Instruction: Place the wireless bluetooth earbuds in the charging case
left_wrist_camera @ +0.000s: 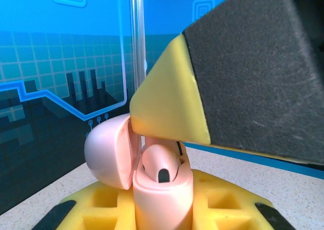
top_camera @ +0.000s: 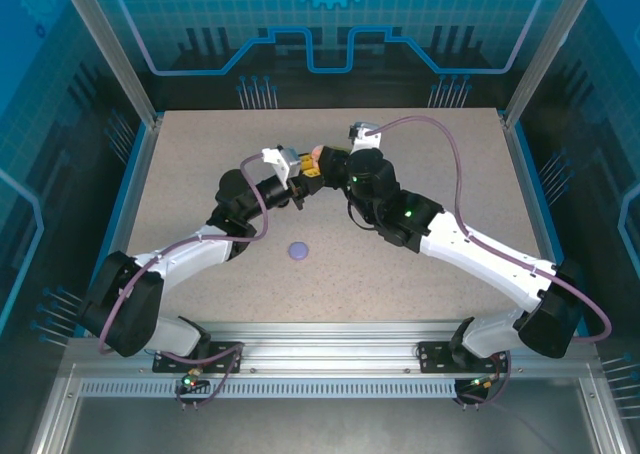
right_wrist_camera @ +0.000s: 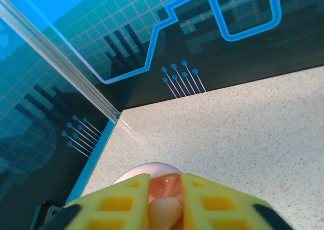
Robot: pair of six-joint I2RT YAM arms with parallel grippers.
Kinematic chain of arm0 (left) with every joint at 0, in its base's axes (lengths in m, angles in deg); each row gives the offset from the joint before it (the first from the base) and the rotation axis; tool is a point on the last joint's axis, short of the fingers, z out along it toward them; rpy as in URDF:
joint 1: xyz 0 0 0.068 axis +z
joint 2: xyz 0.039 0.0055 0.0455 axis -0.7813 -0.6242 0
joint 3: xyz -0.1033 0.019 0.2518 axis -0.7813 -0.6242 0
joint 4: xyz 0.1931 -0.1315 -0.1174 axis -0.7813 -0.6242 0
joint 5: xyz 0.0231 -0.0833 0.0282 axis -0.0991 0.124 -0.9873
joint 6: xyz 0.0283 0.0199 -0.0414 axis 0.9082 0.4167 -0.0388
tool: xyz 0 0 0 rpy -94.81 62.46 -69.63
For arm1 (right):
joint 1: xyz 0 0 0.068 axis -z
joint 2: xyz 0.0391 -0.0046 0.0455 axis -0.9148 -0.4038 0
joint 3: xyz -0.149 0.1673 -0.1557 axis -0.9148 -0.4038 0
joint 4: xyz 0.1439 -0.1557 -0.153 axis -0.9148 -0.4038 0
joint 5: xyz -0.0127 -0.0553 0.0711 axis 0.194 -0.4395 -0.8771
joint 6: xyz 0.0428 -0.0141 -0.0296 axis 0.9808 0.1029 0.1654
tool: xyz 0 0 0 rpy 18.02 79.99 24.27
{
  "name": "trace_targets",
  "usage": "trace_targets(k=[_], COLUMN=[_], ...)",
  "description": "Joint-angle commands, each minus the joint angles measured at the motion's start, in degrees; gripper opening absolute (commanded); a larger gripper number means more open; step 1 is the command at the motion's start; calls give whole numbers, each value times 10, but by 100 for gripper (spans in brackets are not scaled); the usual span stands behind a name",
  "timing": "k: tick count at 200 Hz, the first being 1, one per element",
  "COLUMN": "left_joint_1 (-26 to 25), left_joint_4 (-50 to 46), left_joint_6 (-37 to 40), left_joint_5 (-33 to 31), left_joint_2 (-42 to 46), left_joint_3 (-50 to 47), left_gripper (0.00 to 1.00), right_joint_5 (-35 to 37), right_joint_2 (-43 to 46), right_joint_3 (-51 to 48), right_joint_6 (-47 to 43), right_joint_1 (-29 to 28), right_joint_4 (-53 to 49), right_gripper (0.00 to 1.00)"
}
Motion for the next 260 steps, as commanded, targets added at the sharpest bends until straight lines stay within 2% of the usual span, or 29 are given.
trace_targets(k=[1, 20, 45, 79, 109, 132, 153, 188, 218, 260], left_joint_1=[-2, -2, -2, -2, -2, -2, -2, -4, -6, -6], left_joint_4=[38, 37, 37, 36, 19, -6, -29, -45, -50, -51], left_joint_6=[4, 5, 3, 3, 6, 8, 5, 2, 5, 5], left_joint_5=[-6, -7, -7, -5, 10, 31, 55, 70, 68, 62], left_joint_2=[3, 2, -1, -4, -3, -4, -6, -4, 1, 5], left_joint_3=[24, 22, 20, 17, 22, 34, 47, 56, 55, 54], left_gripper=[0, 0, 0, 0, 0, 0, 0, 0, 0, 0], right_joint_5=[-5, -12, -42, -103, -192, -253, -286, -332, -357, -370], right_joint_2=[2, 14, 37, 43, 7, -38, -86, -165, -191, -164], right_joint_3=[11, 35, 69, 125, 194, 260, 330, 411, 412, 354], right_joint_6=[10, 0, -16, -21, -18, -36, -61, -85, -89, -92], right_joint_1=[-13, -2, 21, 64, 121, 150, 160, 170, 170, 154], right_joint_4=[-31, -40, -51, -104, -181, -239, -293, -367, -387, -382], right_gripper=[35, 50, 60, 62, 61, 58, 49, 25, 15, 12])
